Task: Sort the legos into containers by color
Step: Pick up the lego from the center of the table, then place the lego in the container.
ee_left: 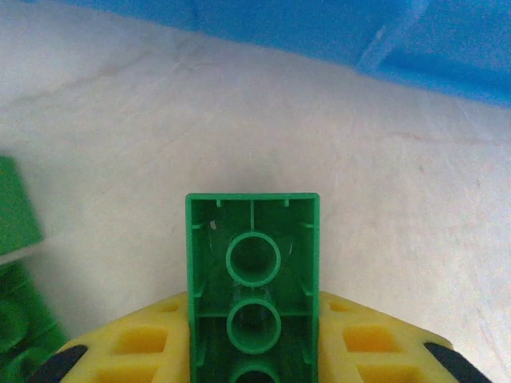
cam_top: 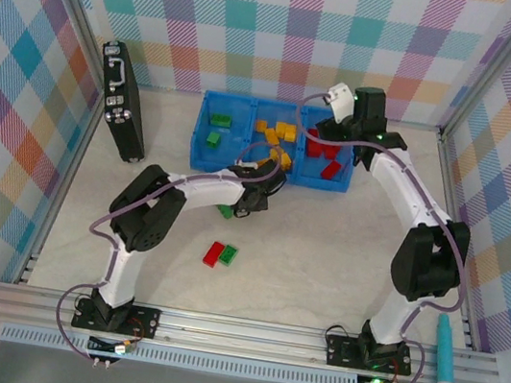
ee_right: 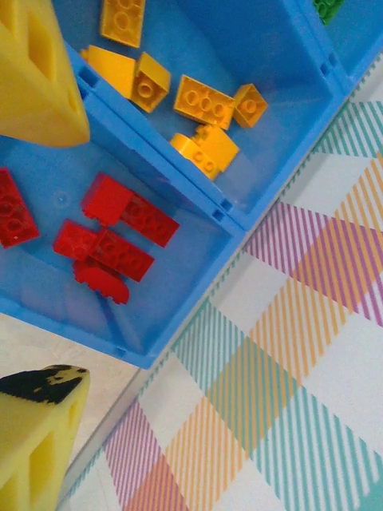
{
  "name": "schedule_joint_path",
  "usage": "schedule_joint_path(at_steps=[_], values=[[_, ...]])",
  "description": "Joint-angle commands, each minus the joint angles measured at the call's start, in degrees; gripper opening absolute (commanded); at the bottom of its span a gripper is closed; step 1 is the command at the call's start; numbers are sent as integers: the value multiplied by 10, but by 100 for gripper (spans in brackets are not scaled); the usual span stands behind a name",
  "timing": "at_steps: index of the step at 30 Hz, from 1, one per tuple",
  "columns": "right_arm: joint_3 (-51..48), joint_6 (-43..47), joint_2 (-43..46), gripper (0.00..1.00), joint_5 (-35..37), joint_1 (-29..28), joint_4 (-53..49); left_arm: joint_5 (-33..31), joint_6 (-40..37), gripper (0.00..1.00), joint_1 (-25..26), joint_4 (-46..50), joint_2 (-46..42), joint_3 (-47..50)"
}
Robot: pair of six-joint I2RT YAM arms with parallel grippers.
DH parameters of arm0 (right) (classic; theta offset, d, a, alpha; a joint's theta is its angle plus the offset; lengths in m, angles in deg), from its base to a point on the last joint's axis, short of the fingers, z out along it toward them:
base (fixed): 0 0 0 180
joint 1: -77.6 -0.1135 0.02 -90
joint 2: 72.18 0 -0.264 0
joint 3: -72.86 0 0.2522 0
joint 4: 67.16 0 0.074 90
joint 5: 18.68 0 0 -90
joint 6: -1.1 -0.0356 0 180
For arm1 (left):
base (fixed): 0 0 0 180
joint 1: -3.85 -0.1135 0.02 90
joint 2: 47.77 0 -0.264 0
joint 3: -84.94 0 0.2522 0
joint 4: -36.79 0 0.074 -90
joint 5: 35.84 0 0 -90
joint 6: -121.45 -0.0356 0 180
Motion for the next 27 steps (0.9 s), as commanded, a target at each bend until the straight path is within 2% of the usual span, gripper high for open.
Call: schedule_joint_path(at_steps=[1,6,11,15,20,24,27], values=[[-72,-13,62,73,-33,2,17,-15,-50,13,-5,44,-102,-7],[-205,-48,145,73,-105,-26,78,-78,-92,13,-38,86,-170,-41],[-292,-24,172,75,-141,-127,112,-106,-140,14,-87,28,-174,-44],[-298,-46,151,76,-161,-208,122,-129,-163,13,-118,-36,-134,-40],[-246,-133,68,75,-133,-289,129,-122,-179,13,-139,-101,-63,-60],[-193,-186,1,75,-85,-327,128,-117,-173,13,-152,-136,-16,-73],[-199,-198,-25,76,-75,-336,171,-99,-150,16,-166,-165,23,-92]])
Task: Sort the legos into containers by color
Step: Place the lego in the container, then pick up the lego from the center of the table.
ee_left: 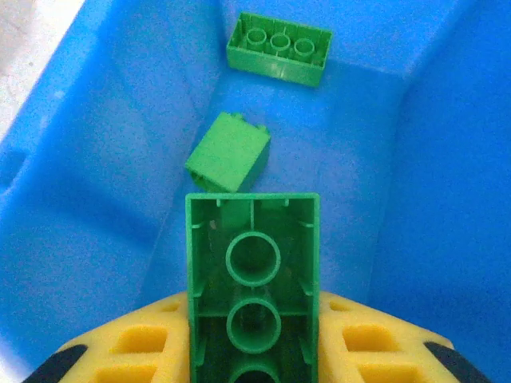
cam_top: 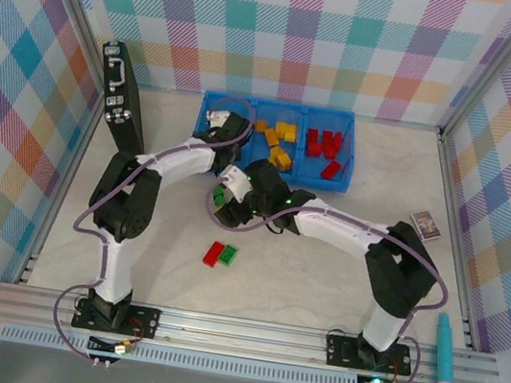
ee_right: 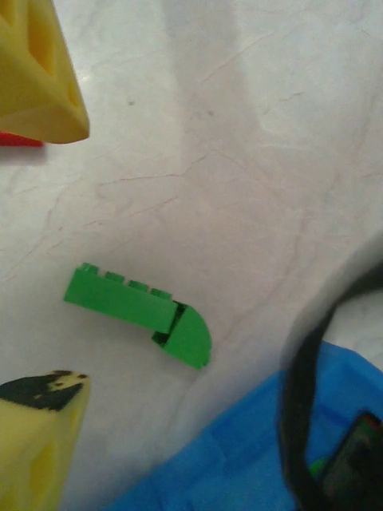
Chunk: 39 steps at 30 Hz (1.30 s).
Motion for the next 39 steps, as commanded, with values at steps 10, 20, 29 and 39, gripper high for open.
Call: schedule_joint_path(at_steps=[10,20,29,39], values=[[31,-47,-104,76,29,-15,46,42,7,51,-22,-79,30,-52],[51,-69,-158,69,34,-16,59,61,-25,61,-22,-96,-45,-58],[75,-68,-198,35,48,-16,68,98,-79,65,-23,-130,-203,-3],[84,-8,-138,19,57,-15,39,18,-140,71,-59,7,-500,142]])
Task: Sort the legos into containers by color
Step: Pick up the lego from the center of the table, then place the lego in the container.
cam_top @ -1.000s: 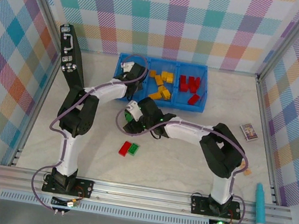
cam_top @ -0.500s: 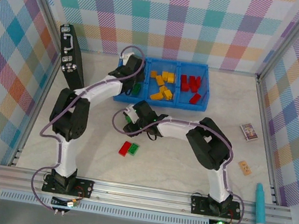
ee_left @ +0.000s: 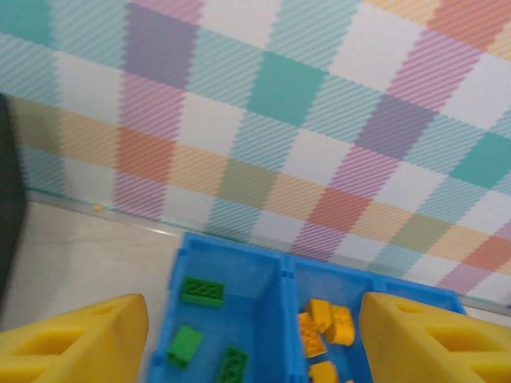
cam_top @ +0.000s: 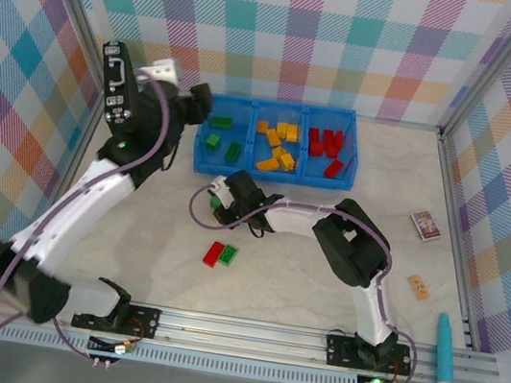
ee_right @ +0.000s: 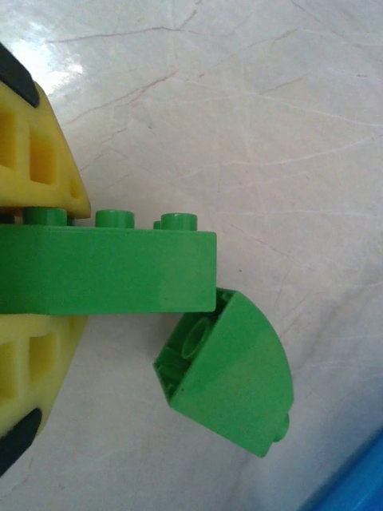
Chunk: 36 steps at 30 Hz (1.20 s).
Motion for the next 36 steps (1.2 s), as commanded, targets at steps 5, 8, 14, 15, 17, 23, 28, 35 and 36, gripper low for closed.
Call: schedule_joint_path(at_steps=[5,8,14,15,17,23,28,35,36], values=[[134,109,31,20,53,3,-66,-58,-89,73,-46,128,-208,108],[210,133,1,20,67,17,-66,-69,-116,77,-50,145,-260,147],[368,135,-93,23,94,46,-106,-60,-143,80,-53,189,-288,167],[387,138,-108,24,103,48,-109,-59,-145,80,-53,188,-291,170],[440,140,-146,24,121,58,-131,-54,-149,80,-54,183,-293,174],[524,128,-216,27,134,79,-157,-35,-152,81,-55,176,-292,171],[544,138,-227,41,140,83,-160,-34,-149,81,-56,183,-299,166],[508,145,-150,70,91,82,-161,-25,-139,81,-56,190,-315,175],[494,143,-134,72,84,82,-158,-24,-139,81,-56,191,-315,176]])
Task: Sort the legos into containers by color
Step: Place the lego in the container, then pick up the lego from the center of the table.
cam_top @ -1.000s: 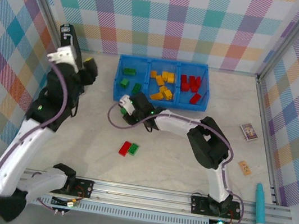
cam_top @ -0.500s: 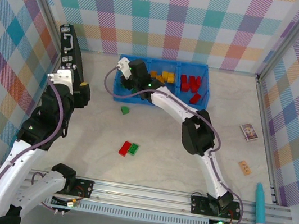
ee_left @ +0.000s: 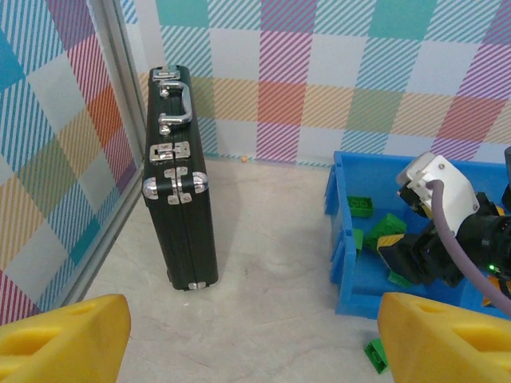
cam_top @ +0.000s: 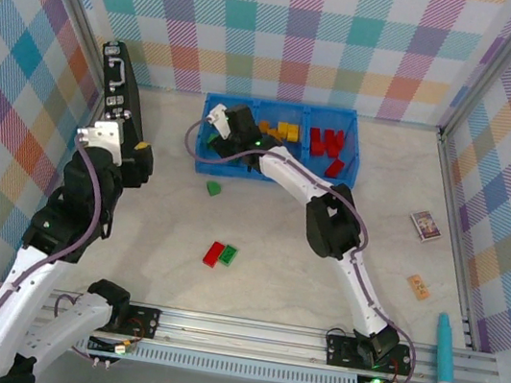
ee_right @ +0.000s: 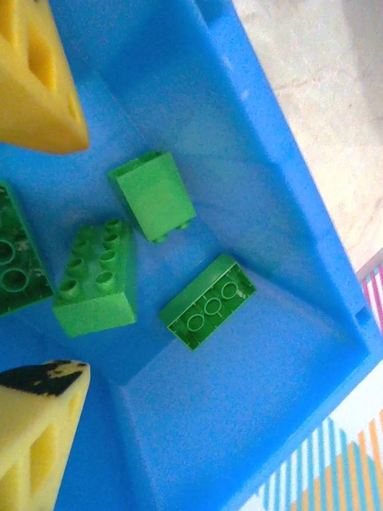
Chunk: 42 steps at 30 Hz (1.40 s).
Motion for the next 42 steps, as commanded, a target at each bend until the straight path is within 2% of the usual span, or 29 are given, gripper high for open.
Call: schedule_joint_path(at_steps=[1,3,9,12,15,18,20,24,28,32,42], values=[[-26,-2,94,73,-40,-4,3,9,4,81,-7,5,-8,3],[-49,-12,124,74,-53,-7,2,10,4,81,-7,4,-10,5],[-115,-78,187,78,-25,-33,-50,-2,9,83,-7,-1,-27,24],[-180,-144,220,81,-24,-56,-47,-3,9,84,-7,-1,-29,27],[-261,-235,255,83,11,-83,-11,-5,9,84,-8,-3,-32,29],[-301,-355,260,84,8,-90,-16,-4,8,85,-7,-9,-39,34],[-294,-408,240,84,4,-90,-44,0,9,85,-7,-10,-43,36],[-265,-445,196,84,-2,-90,-71,5,10,86,-7,-10,-47,37],[-237,-445,160,85,9,-88,-69,3,10,86,-7,-9,-51,38],[-165,-446,110,85,3,-85,-133,-1,9,86,-7,-7,-53,36],[-120,-430,47,84,8,-82,-139,-3,5,87,-7,-10,-49,38]])
